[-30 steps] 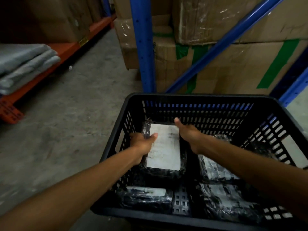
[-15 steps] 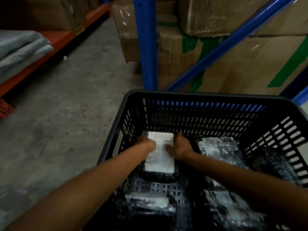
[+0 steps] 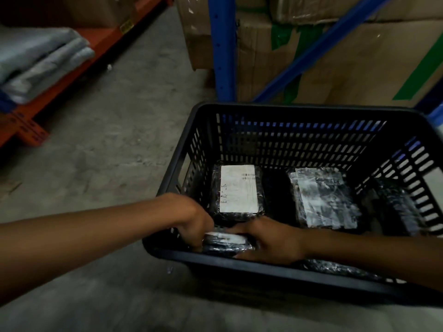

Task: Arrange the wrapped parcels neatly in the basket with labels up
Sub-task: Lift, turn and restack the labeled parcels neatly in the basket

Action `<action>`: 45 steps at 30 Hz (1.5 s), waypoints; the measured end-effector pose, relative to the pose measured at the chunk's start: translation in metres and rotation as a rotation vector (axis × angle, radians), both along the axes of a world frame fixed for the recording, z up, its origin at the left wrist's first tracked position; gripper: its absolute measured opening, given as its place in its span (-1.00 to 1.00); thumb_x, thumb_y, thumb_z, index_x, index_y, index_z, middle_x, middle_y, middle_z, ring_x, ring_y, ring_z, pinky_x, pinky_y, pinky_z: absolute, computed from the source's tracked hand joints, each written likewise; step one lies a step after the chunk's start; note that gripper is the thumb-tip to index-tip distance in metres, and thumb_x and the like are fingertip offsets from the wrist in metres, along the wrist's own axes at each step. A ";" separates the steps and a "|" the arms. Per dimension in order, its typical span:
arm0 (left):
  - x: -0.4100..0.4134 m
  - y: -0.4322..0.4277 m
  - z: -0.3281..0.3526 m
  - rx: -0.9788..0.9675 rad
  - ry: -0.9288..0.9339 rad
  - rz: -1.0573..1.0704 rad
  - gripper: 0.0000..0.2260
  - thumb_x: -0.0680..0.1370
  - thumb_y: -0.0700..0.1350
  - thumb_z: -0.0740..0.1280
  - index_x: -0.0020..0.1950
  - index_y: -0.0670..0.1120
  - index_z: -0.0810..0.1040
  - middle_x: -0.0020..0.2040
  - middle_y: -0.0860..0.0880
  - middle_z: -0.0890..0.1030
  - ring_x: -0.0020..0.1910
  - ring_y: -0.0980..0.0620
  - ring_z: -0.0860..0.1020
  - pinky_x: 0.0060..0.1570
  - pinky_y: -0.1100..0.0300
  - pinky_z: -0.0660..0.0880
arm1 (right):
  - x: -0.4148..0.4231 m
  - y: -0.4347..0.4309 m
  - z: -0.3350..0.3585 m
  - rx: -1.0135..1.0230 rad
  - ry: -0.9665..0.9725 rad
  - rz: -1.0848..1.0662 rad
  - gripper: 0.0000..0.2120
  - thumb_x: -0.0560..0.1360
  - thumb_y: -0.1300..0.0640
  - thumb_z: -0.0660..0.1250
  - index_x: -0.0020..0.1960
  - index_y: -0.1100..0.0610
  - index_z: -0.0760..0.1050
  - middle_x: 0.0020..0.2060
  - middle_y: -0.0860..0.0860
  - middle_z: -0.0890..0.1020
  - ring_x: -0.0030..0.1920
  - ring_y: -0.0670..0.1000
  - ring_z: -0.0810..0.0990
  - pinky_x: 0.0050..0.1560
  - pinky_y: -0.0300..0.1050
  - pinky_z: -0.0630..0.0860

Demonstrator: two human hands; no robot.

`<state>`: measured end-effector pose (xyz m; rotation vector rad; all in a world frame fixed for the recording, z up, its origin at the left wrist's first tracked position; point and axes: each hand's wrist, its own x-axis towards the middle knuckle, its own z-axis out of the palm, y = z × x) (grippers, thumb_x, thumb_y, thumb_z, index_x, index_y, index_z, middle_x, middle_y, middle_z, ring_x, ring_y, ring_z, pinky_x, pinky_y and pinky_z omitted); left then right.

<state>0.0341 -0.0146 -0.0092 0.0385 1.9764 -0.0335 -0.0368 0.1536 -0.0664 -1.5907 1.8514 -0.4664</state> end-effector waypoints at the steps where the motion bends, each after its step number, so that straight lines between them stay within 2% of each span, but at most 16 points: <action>1: 0.001 0.001 -0.002 0.008 -0.005 0.033 -0.66 0.55 -0.09 0.35 0.31 -0.15 0.55 0.25 -0.17 0.61 0.17 -0.13 0.59 0.09 0.11 0.48 | 0.003 -0.002 -0.003 -0.017 0.037 0.001 -0.55 0.56 -0.02 0.35 0.40 0.12 0.47 0.24 0.07 0.65 0.17 0.03 0.63 0.19 -0.16 0.52; 4: 0.006 -0.006 0.000 0.106 0.042 0.116 -0.70 0.55 -0.14 0.32 0.25 -0.21 0.58 0.11 -0.17 0.63 0.05 -0.10 0.59 0.03 0.12 0.54 | 0.002 0.001 -0.008 -0.012 -0.005 -0.040 -0.59 0.58 0.03 0.34 0.38 0.14 0.49 0.18 0.09 0.66 0.02 -0.09 0.63 -0.01 -0.31 0.43; 6: 0.007 -0.013 0.004 0.205 0.109 0.250 -0.72 0.57 -0.12 0.30 0.22 -0.23 0.58 -0.04 -0.08 0.57 -0.15 0.02 0.53 -0.23 0.33 0.50 | -0.009 0.007 -0.003 0.028 -0.199 -0.127 -0.68 0.58 0.04 0.34 0.30 0.11 0.53 0.09 0.11 0.68 -0.15 -0.22 0.60 -0.07 -0.26 0.52; 9: -0.001 -0.027 0.021 0.437 0.275 0.538 -0.75 0.63 0.03 0.18 -0.01 0.01 0.64 -0.18 0.12 0.60 -0.25 0.21 0.53 -0.31 0.48 0.43 | -0.048 0.017 0.024 -0.017 -0.450 -0.327 -0.72 0.57 -0.06 0.30 0.24 -0.02 0.58 0.09 -0.01 0.69 0.02 -0.16 0.67 0.04 -0.18 0.61; 13: -0.022 -0.039 0.042 0.830 0.618 1.063 -0.69 0.49 0.24 0.30 -0.02 0.09 0.73 -0.05 0.05 0.76 -0.14 0.11 0.72 -0.12 0.26 0.64 | -0.108 0.020 0.066 -0.210 -0.744 -0.689 -0.69 0.58 -0.14 0.25 0.07 0.01 0.67 -0.01 -0.01 0.74 0.01 -0.01 0.73 -0.09 -0.13 0.63; 16: -0.034 -0.029 0.034 0.992 0.680 1.341 -0.56 0.42 0.27 0.40 0.05 -0.05 0.72 0.01 -0.06 0.76 -0.05 -0.01 0.73 -0.05 0.08 0.67 | -0.132 0.016 0.073 -0.223 -0.961 -0.993 -0.51 0.56 -0.26 0.21 0.13 0.08 0.68 0.08 0.07 0.75 0.06 0.06 0.74 -0.06 -0.04 0.68; 20: -0.050 -0.008 0.011 0.871 0.763 1.563 -0.50 0.58 0.18 0.26 0.30 -0.19 0.56 0.19 -0.17 0.69 0.12 -0.12 0.67 0.12 -0.03 0.62 | -0.128 -0.001 0.065 -0.193 -1.006 -1.153 -0.41 0.44 -0.37 0.27 0.15 0.10 0.63 -0.01 0.11 0.78 -0.04 0.13 0.77 -0.07 0.01 0.66; 24: -0.053 -0.004 -0.021 0.608 0.737 1.615 -0.44 0.64 0.17 0.10 0.54 -0.14 0.28 0.50 -0.15 0.41 0.45 -0.18 0.42 0.42 -0.11 0.37 | -0.102 -0.016 0.029 -0.163 -0.969 -1.186 -0.65 0.41 0.20 0.53 0.14 0.30 0.61 0.05 0.25 0.73 -0.23 0.12 0.78 -0.31 0.01 0.69; 26: -0.051 -0.004 -0.039 0.496 0.737 1.618 -0.45 0.67 0.13 0.05 0.55 -0.17 0.26 0.53 -0.17 0.35 0.49 -0.17 0.36 0.47 -0.03 0.30 | -0.097 -0.024 0.006 -0.164 -0.935 -1.214 -0.56 0.38 0.32 0.54 0.23 0.33 0.55 0.07 0.27 0.71 -0.16 0.17 0.77 -0.18 0.11 0.71; 28: -0.054 -0.008 -0.052 0.421 0.760 1.653 -0.47 0.68 0.09 0.04 0.55 -0.21 0.24 0.53 -0.17 0.33 0.49 -0.16 0.34 0.41 0.08 0.30 | -0.096 -0.032 -0.008 -0.207 -0.949 -1.224 -0.43 0.34 0.29 0.58 0.30 0.33 0.49 0.10 0.25 0.70 -0.01 0.22 0.74 0.01 0.23 0.67; 30: -0.060 -0.012 -0.058 0.378 0.753 1.694 -0.48 0.69 0.06 0.04 0.56 -0.22 0.22 0.53 -0.18 0.34 0.47 -0.16 0.36 0.30 0.09 0.33 | -0.097 -0.040 -0.022 -0.264 -0.901 -1.219 -0.52 0.34 0.23 0.60 0.21 0.26 0.55 0.12 0.22 0.71 0.03 0.20 0.73 0.08 0.23 0.66; 33: -0.071 -0.007 -0.071 0.394 0.734 1.724 -0.53 0.69 -0.05 0.11 0.55 -0.25 0.24 0.45 -0.22 0.43 0.37 -0.21 0.48 0.24 0.08 0.47 | -0.092 -0.051 -0.042 -0.172 -0.616 -1.191 -0.56 0.42 0.11 0.54 0.26 0.14 0.55 0.19 0.15 0.68 0.11 0.17 0.69 0.17 0.16 0.62; 35: -0.078 0.003 -0.079 0.279 0.760 1.711 -0.56 0.68 -0.13 0.11 0.53 -0.27 0.29 0.46 -0.25 0.42 0.41 -0.23 0.45 0.37 0.03 0.42 | -0.088 -0.058 -0.050 -0.080 -0.506 -1.201 -0.29 0.45 0.05 0.50 0.52 0.11 0.30 0.32 0.14 0.59 0.24 0.19 0.61 0.27 0.12 0.57; 38: -0.092 0.014 -0.080 0.158 0.721 1.721 -0.46 0.65 -0.16 0.12 0.60 -0.26 0.07 0.58 -0.27 0.18 0.55 -0.25 0.22 0.52 -0.06 0.19 | -0.084 -0.066 -0.052 -0.066 -0.758 -1.311 -0.05 0.45 0.11 0.51 0.62 0.04 -0.05 0.44 0.15 0.45 0.24 0.17 0.56 0.18 0.02 0.57; 41: -0.095 0.014 -0.084 0.145 0.741 1.791 -0.46 0.67 -0.16 0.07 0.63 -0.16 -0.02 0.59 -0.26 0.15 0.54 -0.23 0.24 0.51 -0.04 0.20 | -0.079 -0.064 -0.052 0.092 -0.879 -1.371 -0.07 0.35 -0.08 0.57 0.54 0.20 0.20 0.37 0.18 0.52 0.11 0.17 0.62 -0.04 0.04 0.62; 45: -0.085 0.004 -0.090 0.304 0.754 1.824 -0.45 0.66 -0.17 0.10 0.63 -0.12 -0.01 0.51 -0.24 0.35 0.41 -0.23 0.45 0.37 -0.09 0.43 | -0.072 -0.059 -0.058 0.159 -0.815 -1.387 -0.10 0.30 -0.25 0.53 0.43 0.25 0.33 0.34 0.19 0.53 0.25 0.24 0.57 0.17 0.12 0.58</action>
